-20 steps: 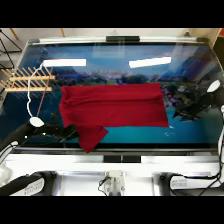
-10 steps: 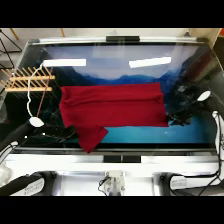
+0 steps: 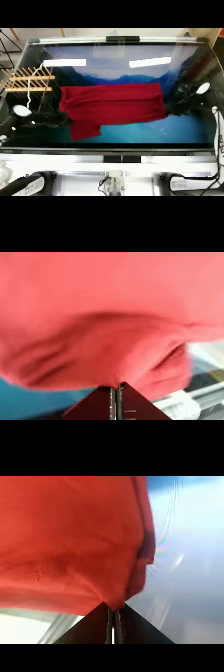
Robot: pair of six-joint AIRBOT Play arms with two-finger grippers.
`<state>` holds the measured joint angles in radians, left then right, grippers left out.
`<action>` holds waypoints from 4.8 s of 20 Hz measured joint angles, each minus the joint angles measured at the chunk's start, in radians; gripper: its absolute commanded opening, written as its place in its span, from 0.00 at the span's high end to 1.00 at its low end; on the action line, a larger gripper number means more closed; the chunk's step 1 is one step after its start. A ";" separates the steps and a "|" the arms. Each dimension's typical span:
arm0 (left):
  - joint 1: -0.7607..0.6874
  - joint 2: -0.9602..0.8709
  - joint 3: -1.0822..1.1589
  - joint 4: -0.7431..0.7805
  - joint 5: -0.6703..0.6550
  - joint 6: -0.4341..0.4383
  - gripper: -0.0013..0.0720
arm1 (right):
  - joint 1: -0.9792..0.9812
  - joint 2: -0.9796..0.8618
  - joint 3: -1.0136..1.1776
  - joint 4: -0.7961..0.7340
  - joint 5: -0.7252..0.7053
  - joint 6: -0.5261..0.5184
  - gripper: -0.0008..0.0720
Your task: Fold the shirts.
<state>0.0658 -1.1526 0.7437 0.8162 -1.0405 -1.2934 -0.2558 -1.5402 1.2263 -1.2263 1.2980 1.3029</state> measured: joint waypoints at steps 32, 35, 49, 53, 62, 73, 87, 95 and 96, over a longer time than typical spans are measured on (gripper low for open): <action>-0.008 -0.593 0.855 -0.070 -0.142 -0.078 0.10 | 0.089 -0.402 0.378 0.211 -0.244 0.117 0.81; -0.050 -0.585 0.858 -0.069 -0.141 -0.068 0.67 | 0.093 -0.406 0.398 0.255 -0.187 0.116 0.88; -0.472 -0.666 0.856 -0.145 0.084 -0.066 0.94 | 0.094 0.085 0.551 0.314 0.239 0.142 0.88; -0.601 -0.767 0.861 -0.348 0.200 -0.059 0.94 | 0.095 0.199 0.553 0.312 0.299 0.190 0.87; -0.658 -0.862 0.922 -0.624 0.252 0.063 0.94 | 0.139 0.216 0.553 0.320 0.298 0.248 0.87; -0.005 -0.339 0.927 0.080 -0.125 -0.155 0.94 | 0.583 -0.165 0.553 0.352 -0.093 0.225 0.69; 0.152 -0.137 0.912 0.212 -0.278 -0.166 0.94 | 0.437 -0.236 0.545 -0.010 0.093 0.266 0.10; 0.124 -0.135 0.908 0.216 -0.287 -0.159 0.94 | 0.234 -0.212 0.204 0.180 0.095 0.206 0.09; 0.119 -0.134 0.908 0.216 -0.292 -0.159 0.94 | 0.239 -0.221 0.180 0.195 0.066 0.196 0.09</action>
<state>0.1852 -1.2869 1.6516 1.0321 -1.3323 -1.4525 -0.0170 -1.7611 1.4067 -1.0309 1.3636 1.4994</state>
